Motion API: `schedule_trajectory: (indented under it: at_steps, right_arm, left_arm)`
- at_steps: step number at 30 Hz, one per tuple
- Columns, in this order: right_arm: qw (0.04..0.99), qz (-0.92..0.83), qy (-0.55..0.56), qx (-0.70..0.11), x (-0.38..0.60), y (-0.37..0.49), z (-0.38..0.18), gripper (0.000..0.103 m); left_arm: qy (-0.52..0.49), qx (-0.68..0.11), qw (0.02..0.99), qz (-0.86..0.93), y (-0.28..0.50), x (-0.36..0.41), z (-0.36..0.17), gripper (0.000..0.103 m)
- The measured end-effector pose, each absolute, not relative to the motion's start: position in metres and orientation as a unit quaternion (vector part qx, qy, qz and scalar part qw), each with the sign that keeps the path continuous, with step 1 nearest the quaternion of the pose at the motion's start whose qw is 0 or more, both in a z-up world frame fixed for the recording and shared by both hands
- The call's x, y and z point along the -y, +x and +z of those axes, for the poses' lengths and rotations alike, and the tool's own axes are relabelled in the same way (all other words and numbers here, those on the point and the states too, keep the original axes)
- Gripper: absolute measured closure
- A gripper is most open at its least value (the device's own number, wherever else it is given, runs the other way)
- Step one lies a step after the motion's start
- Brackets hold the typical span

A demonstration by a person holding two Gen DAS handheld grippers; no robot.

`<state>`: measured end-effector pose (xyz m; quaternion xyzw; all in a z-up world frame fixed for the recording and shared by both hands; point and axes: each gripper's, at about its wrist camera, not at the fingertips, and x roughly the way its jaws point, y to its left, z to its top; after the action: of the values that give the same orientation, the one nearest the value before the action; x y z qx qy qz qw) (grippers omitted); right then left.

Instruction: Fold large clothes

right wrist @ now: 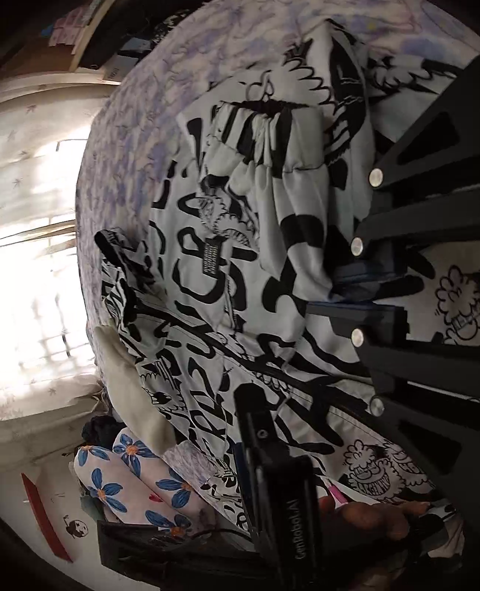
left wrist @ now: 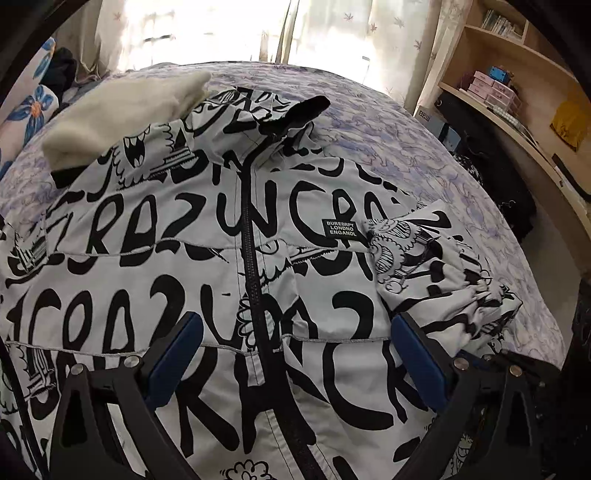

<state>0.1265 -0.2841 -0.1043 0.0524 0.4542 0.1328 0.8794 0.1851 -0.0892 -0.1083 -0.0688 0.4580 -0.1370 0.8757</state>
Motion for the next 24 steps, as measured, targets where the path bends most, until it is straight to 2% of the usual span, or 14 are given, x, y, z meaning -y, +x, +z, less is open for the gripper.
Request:
schedule_trajectory:
  at_steps: [7,14,23,24]
  right_arm:
    - [0.868,0.12,0.144,-0.459,0.307,0.099,-0.101,0.091]
    - [0.883,0.06,0.175,-0.432,0.332,0.066,-0.093,0.091]
    - [0.878,0.035,0.225,-0.422,0.364,0.05,-0.099,0.091]
    - [0.876,0.033,0.228,-0.423,0.366,0.05,-0.099,0.091]
  left_arm:
    - [-0.035,-0.457,0.87,-0.183,0.176,0.116,-0.11,0.002]
    - [0.043,-0.442,0.863,-0.243,0.158,0.171,-0.104,0.002]
    - [0.129,-0.451,0.846,-0.254,0.163,0.236,-0.128,0.002]
    - [0.135,-0.45,0.847,-0.25,0.166,0.24,-0.13,0.007]
